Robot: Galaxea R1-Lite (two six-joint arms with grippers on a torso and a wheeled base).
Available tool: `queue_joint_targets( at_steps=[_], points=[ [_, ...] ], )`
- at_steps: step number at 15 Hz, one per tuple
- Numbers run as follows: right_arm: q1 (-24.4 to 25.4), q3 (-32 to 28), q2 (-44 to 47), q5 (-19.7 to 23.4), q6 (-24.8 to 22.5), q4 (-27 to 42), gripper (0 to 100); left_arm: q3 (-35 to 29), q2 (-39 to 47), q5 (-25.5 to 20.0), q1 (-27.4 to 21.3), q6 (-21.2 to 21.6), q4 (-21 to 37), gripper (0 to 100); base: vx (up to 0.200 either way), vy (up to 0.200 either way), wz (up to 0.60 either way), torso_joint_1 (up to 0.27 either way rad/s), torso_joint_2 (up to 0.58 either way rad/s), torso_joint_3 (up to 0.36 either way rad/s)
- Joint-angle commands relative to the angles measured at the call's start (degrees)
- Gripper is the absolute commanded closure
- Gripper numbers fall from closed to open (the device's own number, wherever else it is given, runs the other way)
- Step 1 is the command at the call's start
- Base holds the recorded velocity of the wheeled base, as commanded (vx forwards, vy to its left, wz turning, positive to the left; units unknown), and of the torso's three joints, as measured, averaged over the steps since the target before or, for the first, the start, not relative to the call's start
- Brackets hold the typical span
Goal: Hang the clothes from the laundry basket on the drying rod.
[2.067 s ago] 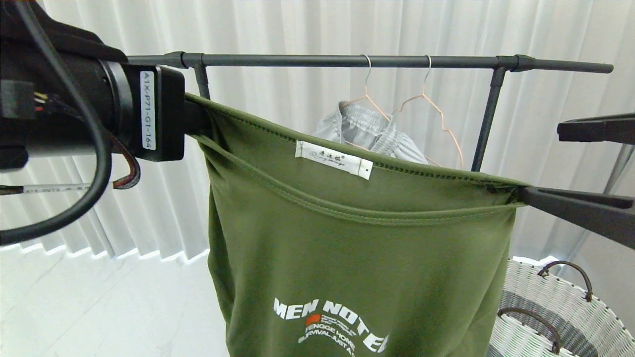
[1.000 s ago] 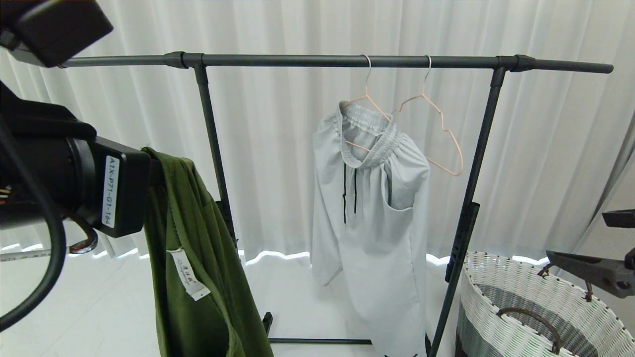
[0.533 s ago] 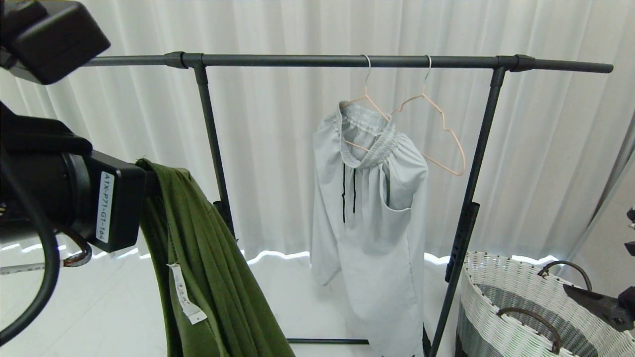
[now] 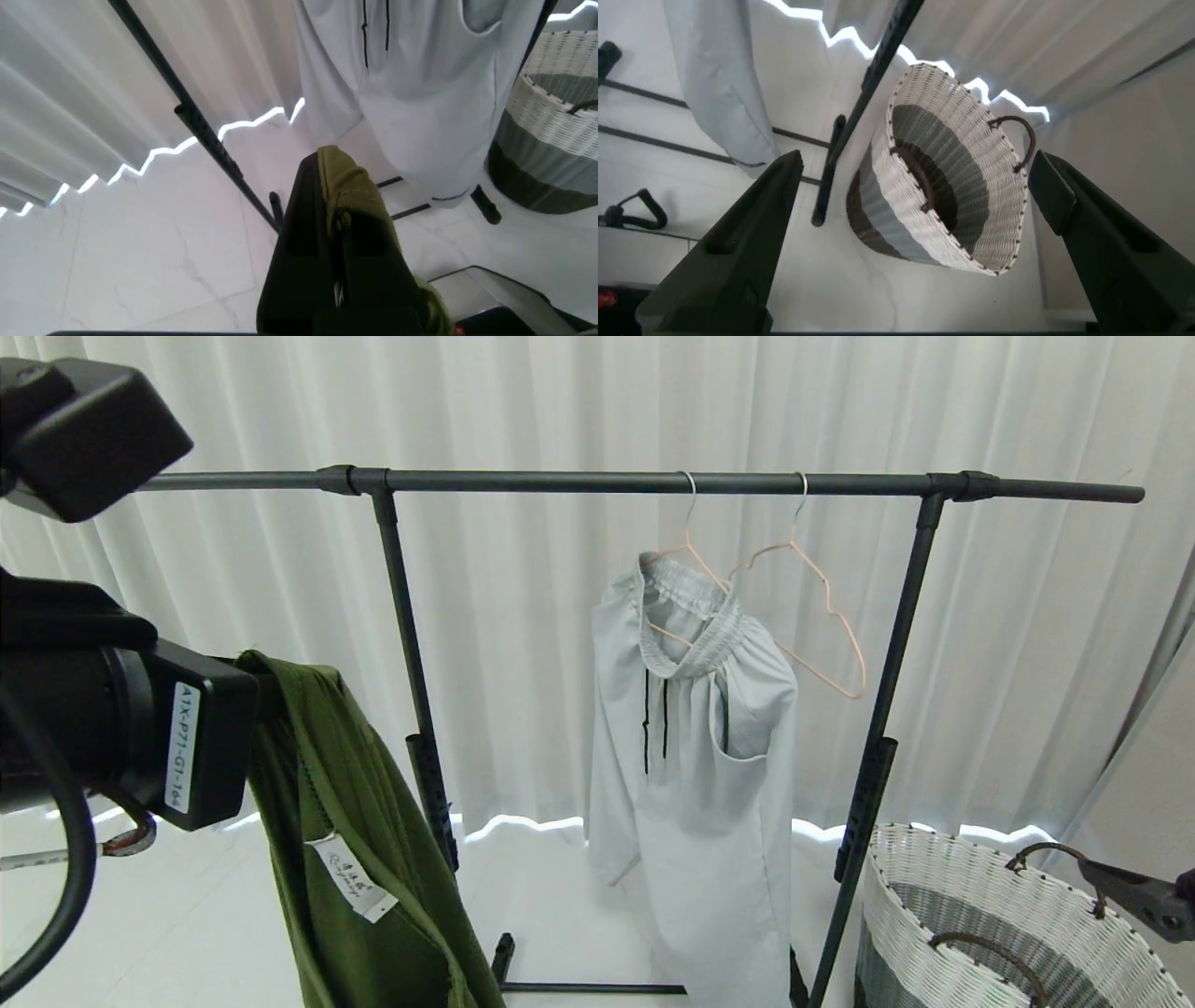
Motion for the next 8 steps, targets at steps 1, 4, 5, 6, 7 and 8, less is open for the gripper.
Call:
queue_joint_targets(
  at_steps=[1, 4, 5, 6, 7, 8],
  points=[
    [-0.4, 0.02, -0.23, 0.08, -0.02, 0.06, 0, 0.03, -0.24, 0.09, 0.01, -0.01, 0.01, 100, 0.0, 0.0, 0.0, 0.178, -0.44, -0.256],
    [-0.4, 0.02, -0.58, 0.08, 0.07, -0.29, 0, 0.47, -1.12, 0.01, 0.01, 2.01, 0.01, 100, 0.0, 0.0, 0.0, 0.199, -0.47, -0.277],
    [-0.4, 0.02, -0.58, 0.08, 0.07, -0.56, 0, 0.82, -1.47, 0.09, 0.01, 2.89, 0.01, 100, 0.0, 0.0, 0.0, 0.212, -0.48, -0.271],
    [-0.4, 0.02, -0.58, 0.61, 0.07, -0.82, 0, 2.41, -2.53, 0.01, 0.01, 4.47, -0.17, 100, 0.0, 0.0, 0.0, 0.212, -0.5, -0.281],
    [-0.4, 0.02, -0.58, 0.87, 0.07, -0.82, 0, 3.28, -3.23, 0.01, 0.01, 5.0, -0.25, 100, 0.0, 0.0, 0.0, 0.227, -0.5, -0.281],
    [-0.4, 0.02, -0.58, 0.87, 0.07, -0.91, 0, 3.64, -3.67, 0.09, 0.01, 5.44, -0.25, 100, 0.0, 0.0, 0.0, 0.227, -0.5, -0.281]
  ],
)
